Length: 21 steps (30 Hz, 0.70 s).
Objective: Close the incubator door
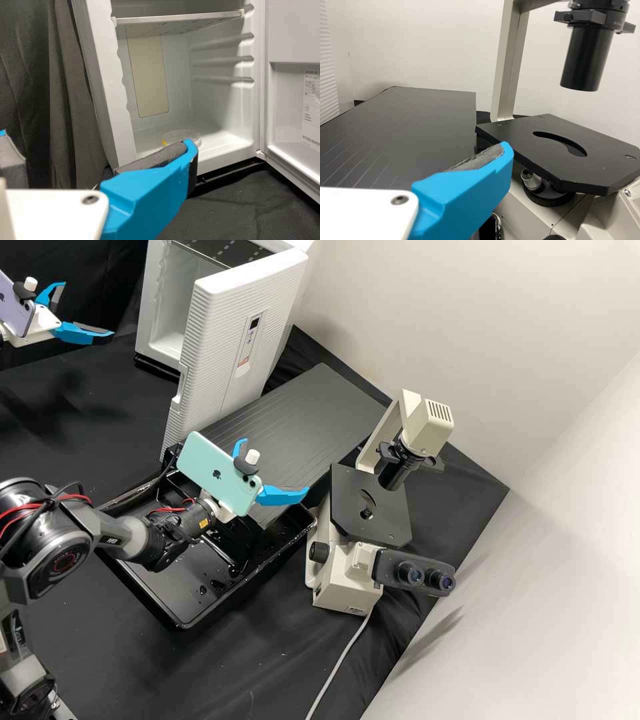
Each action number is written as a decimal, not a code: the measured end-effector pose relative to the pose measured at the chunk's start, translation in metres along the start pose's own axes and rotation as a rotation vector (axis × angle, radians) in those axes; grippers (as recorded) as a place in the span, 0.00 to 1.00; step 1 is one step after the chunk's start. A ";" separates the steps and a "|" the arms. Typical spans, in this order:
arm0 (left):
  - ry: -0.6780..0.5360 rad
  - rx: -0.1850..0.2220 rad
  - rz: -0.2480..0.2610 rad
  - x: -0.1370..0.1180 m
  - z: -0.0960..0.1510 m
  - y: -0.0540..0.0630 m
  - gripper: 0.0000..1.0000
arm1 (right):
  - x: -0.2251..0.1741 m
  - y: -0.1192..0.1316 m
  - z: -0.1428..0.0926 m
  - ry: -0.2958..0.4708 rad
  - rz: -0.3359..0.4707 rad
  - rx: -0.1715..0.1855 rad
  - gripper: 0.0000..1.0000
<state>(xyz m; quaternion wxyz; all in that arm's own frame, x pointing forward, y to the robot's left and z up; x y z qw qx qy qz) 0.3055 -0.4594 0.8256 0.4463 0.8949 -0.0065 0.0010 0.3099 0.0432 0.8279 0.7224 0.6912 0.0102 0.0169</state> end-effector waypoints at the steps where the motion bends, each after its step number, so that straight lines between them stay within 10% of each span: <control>1: 0.000 0.000 0.000 0.000 0.000 0.000 1.00 | 0.000 0.000 0.000 0.000 0.000 0.000 1.00; 21: 0.000 0.000 0.000 0.000 0.000 0.000 1.00 | 0.017 0.013 -0.011 0.050 0.055 -0.011 1.00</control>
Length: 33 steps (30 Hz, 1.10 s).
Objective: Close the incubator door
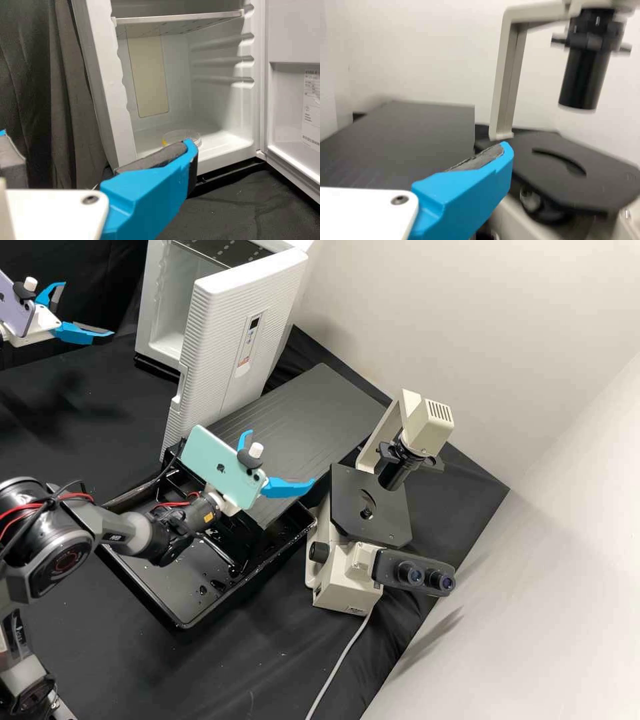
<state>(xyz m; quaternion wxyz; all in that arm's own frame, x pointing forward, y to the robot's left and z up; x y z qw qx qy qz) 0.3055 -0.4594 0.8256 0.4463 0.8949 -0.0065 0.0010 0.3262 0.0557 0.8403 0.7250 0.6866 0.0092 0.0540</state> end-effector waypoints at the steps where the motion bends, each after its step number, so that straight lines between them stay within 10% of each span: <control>1: 0.000 0.000 0.000 0.000 0.000 0.000 1.00 | 0.005 0.002 -0.002 0.008 0.011 -0.010 1.00; 18: 0.000 0.000 0.000 0.000 0.000 0.000 1.00 | 0.109 0.049 -0.041 0.114 0.200 -0.135 1.00; 33: 0.000 0.000 0.000 0.000 0.000 0.000 1.00 | 0.171 0.073 -0.091 0.263 0.239 -0.166 1.00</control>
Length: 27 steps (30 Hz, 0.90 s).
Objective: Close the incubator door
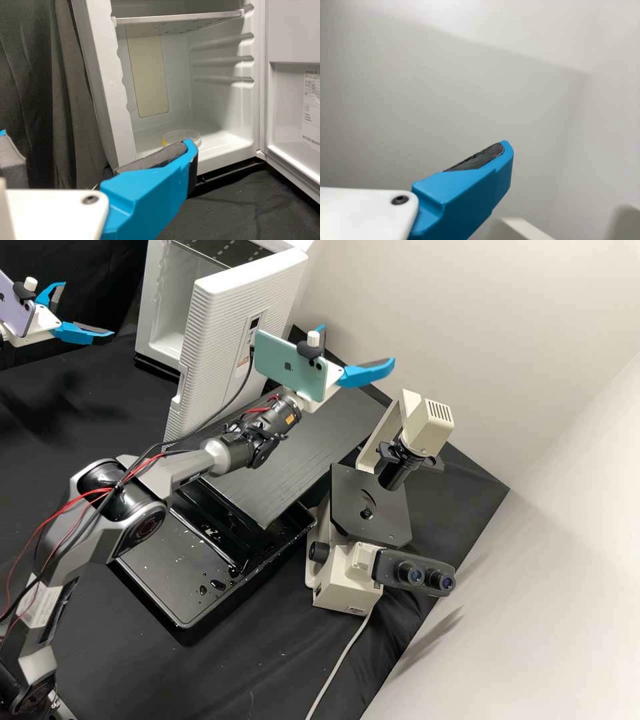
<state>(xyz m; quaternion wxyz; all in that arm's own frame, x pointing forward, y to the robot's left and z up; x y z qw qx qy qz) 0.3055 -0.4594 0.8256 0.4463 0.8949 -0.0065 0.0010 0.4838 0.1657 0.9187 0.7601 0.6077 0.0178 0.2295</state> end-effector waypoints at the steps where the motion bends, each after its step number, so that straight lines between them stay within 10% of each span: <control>1: 0.000 0.000 0.000 0.000 0.000 0.000 1.00 | 0.003 -0.001 -0.002 0.016 -0.011 0.014 1.00; 11: 0.000 0.000 0.000 0.000 0.000 0.000 1.00 | 0.030 -0.013 -0.037 0.258 -0.122 0.141 1.00; 27: 0.000 0.000 0.000 0.000 0.000 0.000 1.00 | 0.045 -0.036 -0.083 0.324 -0.235 0.177 1.00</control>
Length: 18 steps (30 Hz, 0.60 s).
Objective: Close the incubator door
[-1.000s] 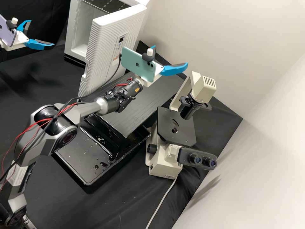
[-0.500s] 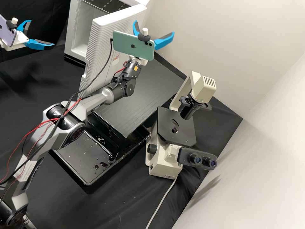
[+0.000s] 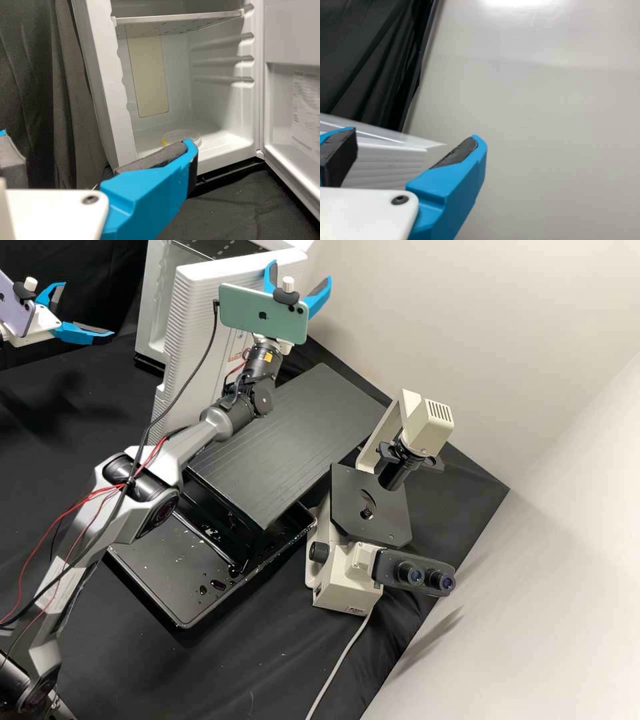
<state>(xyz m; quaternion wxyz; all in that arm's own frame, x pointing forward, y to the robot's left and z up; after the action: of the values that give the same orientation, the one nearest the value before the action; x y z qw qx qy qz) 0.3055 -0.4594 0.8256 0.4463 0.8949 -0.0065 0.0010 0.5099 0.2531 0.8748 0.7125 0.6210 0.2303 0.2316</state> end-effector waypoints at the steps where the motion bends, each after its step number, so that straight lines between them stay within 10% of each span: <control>1: 0.000 0.000 0.000 0.000 0.000 0.000 1.00 | 0.002 0.000 -0.005 0.010 -0.001 -0.009 1.00; 18: 0.000 0.000 0.000 0.000 0.000 0.000 1.00 | 0.021 -0.023 -0.077 0.172 -0.033 -0.019 1.00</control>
<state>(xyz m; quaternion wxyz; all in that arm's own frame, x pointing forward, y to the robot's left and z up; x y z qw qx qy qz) 0.3055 -0.4594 0.8256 0.4463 0.8949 -0.0065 0.0010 0.4800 0.3225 0.8413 0.6995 0.5883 0.2986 0.2747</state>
